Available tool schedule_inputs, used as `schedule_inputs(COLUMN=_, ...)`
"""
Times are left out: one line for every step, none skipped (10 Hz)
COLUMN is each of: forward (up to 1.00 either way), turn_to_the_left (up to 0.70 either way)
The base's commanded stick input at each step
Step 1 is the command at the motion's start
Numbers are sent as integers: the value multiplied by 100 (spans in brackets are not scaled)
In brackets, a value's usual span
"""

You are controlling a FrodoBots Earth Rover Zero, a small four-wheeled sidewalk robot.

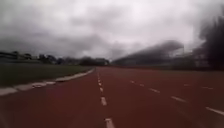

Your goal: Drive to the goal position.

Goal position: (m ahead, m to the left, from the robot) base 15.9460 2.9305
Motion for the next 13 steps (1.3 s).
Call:
schedule_inputs(forward=70, turn_to_the_left=0)
schedule_inputs(forward=70, turn_to_the_left=0)
schedule_inputs(forward=70, turn_to_the_left=0)
schedule_inputs(forward=70, turn_to_the_left=0)
schedule_inputs(forward=70, turn_to_the_left=0)
schedule_inputs(forward=70, turn_to_the_left=0)
schedule_inputs(forward=70, turn_to_the_left=0)
schedule_inputs(forward=70, turn_to_the_left=0)
schedule_inputs(forward=70, turn_to_the_left=0)
schedule_inputs(forward=70, turn_to_the_left=0)
schedule_inputs(forward=70, turn_to_the_left=0)
schedule_inputs(forward=70, turn_to_the_left=0)
schedule_inputs(forward=70, turn_to_the_left=0)
